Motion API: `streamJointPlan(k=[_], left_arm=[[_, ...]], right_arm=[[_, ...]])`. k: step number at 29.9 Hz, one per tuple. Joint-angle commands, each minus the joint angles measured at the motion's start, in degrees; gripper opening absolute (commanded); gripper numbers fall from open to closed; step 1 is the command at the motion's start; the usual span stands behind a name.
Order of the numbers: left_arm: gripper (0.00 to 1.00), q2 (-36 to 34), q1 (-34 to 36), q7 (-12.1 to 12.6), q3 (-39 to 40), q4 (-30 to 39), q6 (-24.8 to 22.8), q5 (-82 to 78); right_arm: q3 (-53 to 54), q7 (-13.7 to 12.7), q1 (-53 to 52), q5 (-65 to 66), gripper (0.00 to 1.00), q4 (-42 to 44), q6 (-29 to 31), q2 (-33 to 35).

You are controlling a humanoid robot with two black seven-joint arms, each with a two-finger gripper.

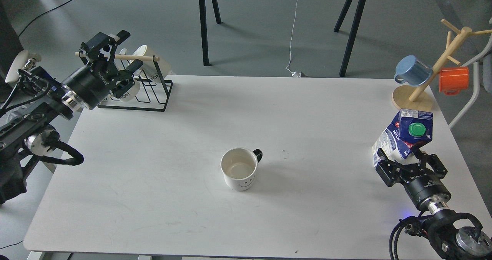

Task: Place cup and milk with both arms
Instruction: 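Reach the right gripper to the milk carton and grasp its base, then carry the milk carton with the right gripper beside the white mug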

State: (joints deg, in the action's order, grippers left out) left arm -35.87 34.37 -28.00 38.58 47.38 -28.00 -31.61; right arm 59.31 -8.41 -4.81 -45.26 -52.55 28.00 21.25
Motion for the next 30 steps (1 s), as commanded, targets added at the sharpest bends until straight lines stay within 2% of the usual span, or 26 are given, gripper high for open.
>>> streamJointPlan(k=[1,5,7,13,19,23,30], left_arm=[[0.89,0.02,0.0,0.0,0.0,-0.01,0.0,-0.03],[0.89,0.02,-0.09,0.0,0.0,-0.27,0.0,-0.03],[0.9,0.02,-0.09,0.0,0.0,-0.45,0.0,-0.2],[0.9,0.02,-0.09,0.0,0.0,-0.54,0.0,-1.17],[0.91,-0.07,-0.09,0.0,0.0,-0.54,0.0,-1.26],[0.91,0.01,-0.18,0.0,0.0,-0.54,0.0,-1.69],[0.91,0.63,-0.09,0.0,-0.08,-1.24,0.0,-3.37]], right_arm=[[0.19,0.06,-0.02,-0.01,0.67,-0.01,0.0,-0.07],[0.19,0.06,-0.02,-0.01,0.38,-0.1,0.0,-0.07],[0.28,0.06,0.07,-0.01,0.33,-0.1,0.0,-0.07],[-0.07,-0.03,0.07,0.34,0.29,-2.29,0.0,-0.07],[-0.86,-0.12,-0.55,1.74,0.27,-8.87,0.0,0.02],[-2.0,-0.03,-0.99,8.15,0.27,-14.24,0.0,-0.24],[-6.13,0.06,-0.9,15.02,0.27,-15.74,0.0,-6.04]])
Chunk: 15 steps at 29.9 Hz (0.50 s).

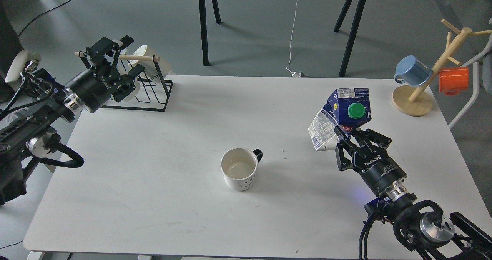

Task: Place cup and milk with both arms
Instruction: 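Carry the milk carton with the right gripper beside the white mug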

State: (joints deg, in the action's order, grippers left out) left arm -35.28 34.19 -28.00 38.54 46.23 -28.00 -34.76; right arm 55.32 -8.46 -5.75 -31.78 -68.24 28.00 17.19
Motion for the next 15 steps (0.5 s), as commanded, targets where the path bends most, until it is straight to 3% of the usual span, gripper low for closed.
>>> streamJointPlan(k=[1,15], left_arm=[[0.91,0.03,0.09,0.0,0.04,-0.18,0.0,-0.22],[0.91,-0.49,0.09,0.0,0.04,-0.18,0.0,-0.22]], right_arm=[[-2.84,0.11,0.21,1.8,0.27,0.04,0.0,-2.24],[-8.21,0.2,0.92,7.08,0.28,1.35,0.0,-7.34]])
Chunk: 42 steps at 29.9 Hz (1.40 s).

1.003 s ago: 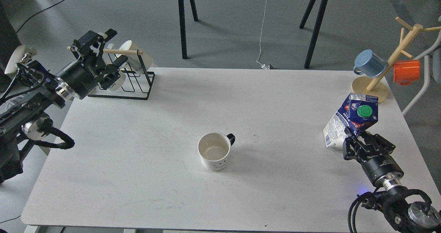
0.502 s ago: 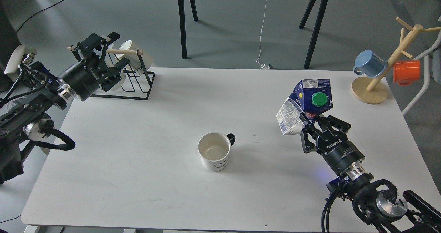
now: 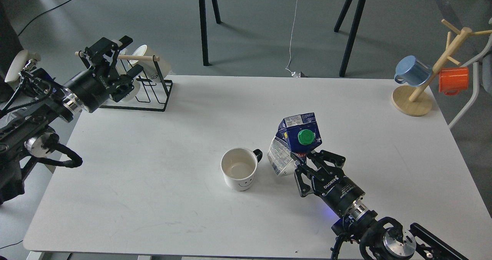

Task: Place cup and milk with both arms
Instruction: 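Carry the milk carton with the right gripper beside the white mug, then release the milk carton and pull the right gripper back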

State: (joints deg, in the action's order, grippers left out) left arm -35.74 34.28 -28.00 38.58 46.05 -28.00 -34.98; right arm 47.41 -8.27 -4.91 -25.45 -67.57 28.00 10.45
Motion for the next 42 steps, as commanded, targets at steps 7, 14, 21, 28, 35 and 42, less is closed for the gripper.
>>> streamJointPlan(k=[7,14,21,28,35,42], left_arm=[[0.91,-0.21,-0.61,0.0,0.0,0.0,0.0,0.0],[0.91,-0.12,-0.79,0.0,0.0,0.0,0.0,0.0],[0.91,-0.12,-0.79,0.0,0.0,0.0,0.0,0.0],[0.91,-0.29,-0.79,0.0,0.0,0.0,0.0,0.0],[0.91,-0.3,-0.88,0.0,0.09,0.0,0.0,0.0],[0.91,-0.3,-0.97,0.0,0.0,-0.17,0.0,-0.09]], right_arm=[[-0.39,0.01,0.08,2.33,0.29,3.32,0.0,-1.49],[-1.09,0.01,0.08,2.33,0.45,3.41,0.0,-1.84],[-1.18,0.01,0.16,2.42,0.97,2.79,0.0,-1.84],[-1.0,-0.08,1.65,2.33,0.97,0.25,0.0,-1.4],[-0.3,-0.17,7.63,2.33,0.97,-6.08,0.0,3.95],[3.03,-0.08,16.5,2.42,0.98,-12.67,0.0,16.07]])
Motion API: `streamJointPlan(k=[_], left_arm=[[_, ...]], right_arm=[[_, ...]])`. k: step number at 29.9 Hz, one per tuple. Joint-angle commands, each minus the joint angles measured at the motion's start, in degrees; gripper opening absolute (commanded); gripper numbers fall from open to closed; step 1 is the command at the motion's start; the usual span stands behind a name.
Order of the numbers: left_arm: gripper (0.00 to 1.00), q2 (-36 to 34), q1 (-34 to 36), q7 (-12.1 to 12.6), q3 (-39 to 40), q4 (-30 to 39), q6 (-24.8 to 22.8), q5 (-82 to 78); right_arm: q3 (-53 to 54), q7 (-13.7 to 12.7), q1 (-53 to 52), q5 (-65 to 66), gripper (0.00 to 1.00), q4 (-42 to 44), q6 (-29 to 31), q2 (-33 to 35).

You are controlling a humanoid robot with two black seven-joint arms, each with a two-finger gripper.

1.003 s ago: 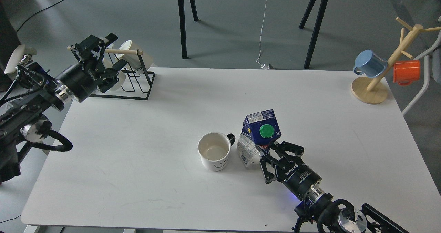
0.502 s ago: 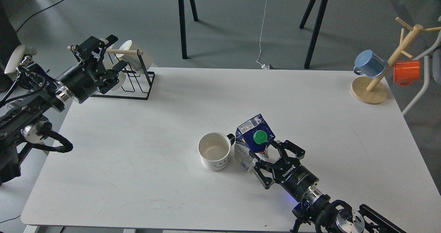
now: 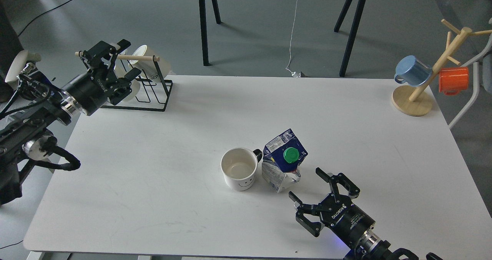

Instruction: Place cup and milk with both arms

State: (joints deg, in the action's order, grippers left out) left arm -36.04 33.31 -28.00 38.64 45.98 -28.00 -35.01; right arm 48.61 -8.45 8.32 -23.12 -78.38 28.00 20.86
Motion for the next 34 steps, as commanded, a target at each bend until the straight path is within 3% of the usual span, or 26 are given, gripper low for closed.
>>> streamJointPlan(k=[1,5,11,22,29,34], left_arm=[[0.92,0.0,0.0,0.0,-0.06,-0.27,0.0,0.03],[0.92,0.18,-0.17,0.0,0.03,-1.06,0.0,0.03],[0.92,-0.17,-1.32,0.0,0.65,-1.07,0.0,0.47],[0.91,-2.9,-2.55,0.0,0.65,-1.24,0.0,1.35],[0.91,-4.04,-2.55,0.0,0.65,-1.24,0.0,3.81],[0.92,-3.87,-2.55,0.0,0.82,-0.8,0.0,3.9]], right_arm=[[2.97,0.11,3.98,0.09,0.98,-1.6,0.0,7.59],[11.74,0.19,6.26,-0.17,0.98,0.32,0.0,13.67],[24.59,0.02,2.86,-0.09,0.98,5.07,0.0,15.08],[15.82,0.19,-23.78,-0.96,0.98,20.8,0.0,17.99],[15.2,0.19,-24.67,-0.79,0.98,22.04,0.0,17.63],[14.67,1.86,-24.75,-0.88,0.98,22.57,0.0,17.28]])
